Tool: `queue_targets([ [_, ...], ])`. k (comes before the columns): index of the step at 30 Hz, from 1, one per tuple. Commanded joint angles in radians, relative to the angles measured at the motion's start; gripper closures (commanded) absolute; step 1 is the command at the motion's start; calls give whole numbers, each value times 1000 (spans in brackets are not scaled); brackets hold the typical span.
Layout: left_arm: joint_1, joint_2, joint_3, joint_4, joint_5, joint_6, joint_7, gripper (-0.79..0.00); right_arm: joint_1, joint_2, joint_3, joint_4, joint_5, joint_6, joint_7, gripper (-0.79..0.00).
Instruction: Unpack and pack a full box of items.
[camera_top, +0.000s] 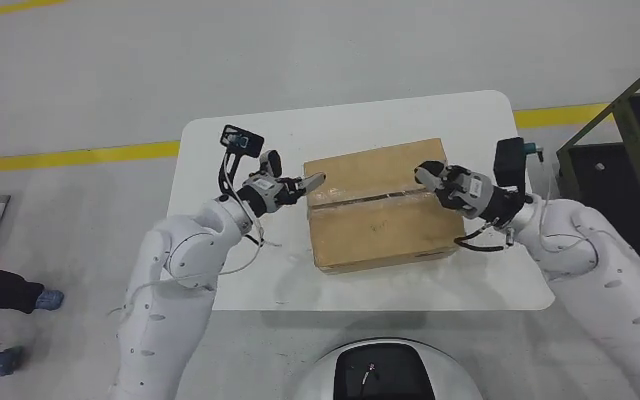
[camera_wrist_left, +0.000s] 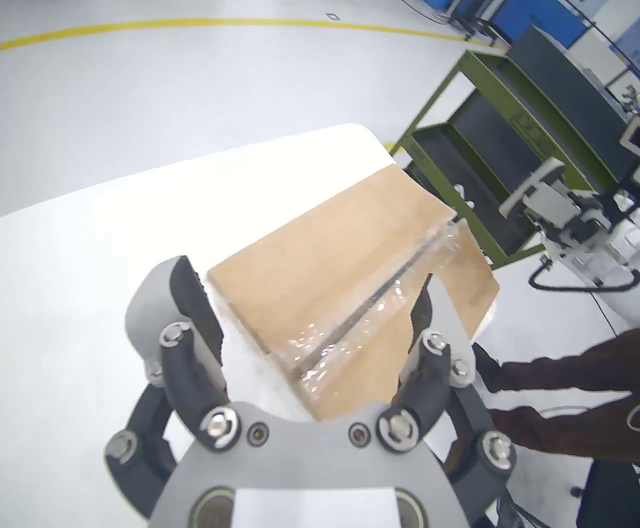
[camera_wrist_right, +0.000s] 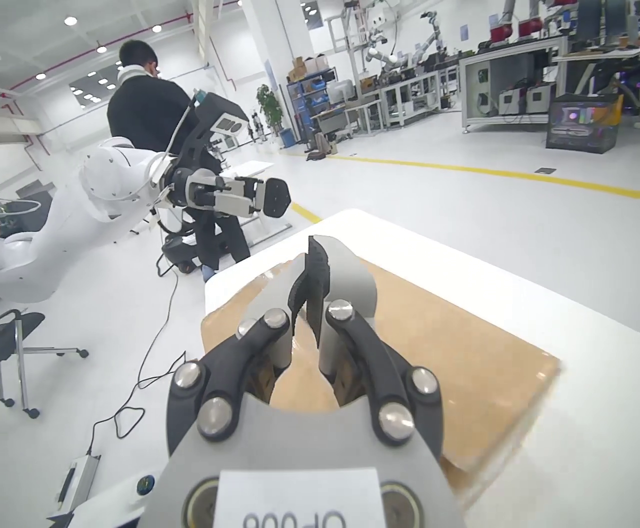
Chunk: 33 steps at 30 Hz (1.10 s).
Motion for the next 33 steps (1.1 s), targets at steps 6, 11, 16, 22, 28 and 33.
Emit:
queue_targets([
  [6, 168, 28, -219, -79, 86, 89, 25, -785, 137, -58, -231, 35, -85, 79, -9, 0],
  [11, 244, 35, -297, -117, 102, 124, 40, -785, 248, -107, -372, 87, -149, 127, -13, 0],
  [16, 253, 36, -302, -123, 103, 124, 40, -785, 331, -155, -480, 183, -195, 165, -13, 0],
  [22, 253, 36, -302, -123, 103, 124, 40, -785, 368, -189, -517, 295, -187, 197, -24, 0],
  [28, 253, 36, -302, -123, 103, 124, 40, -785, 345, -182, -472, 325, -178, 167, -14, 0],
  [33, 253, 36, -302, -123, 103, 124, 40, -785, 302, -157, -392, 300, -174, 137, 21, 0],
])
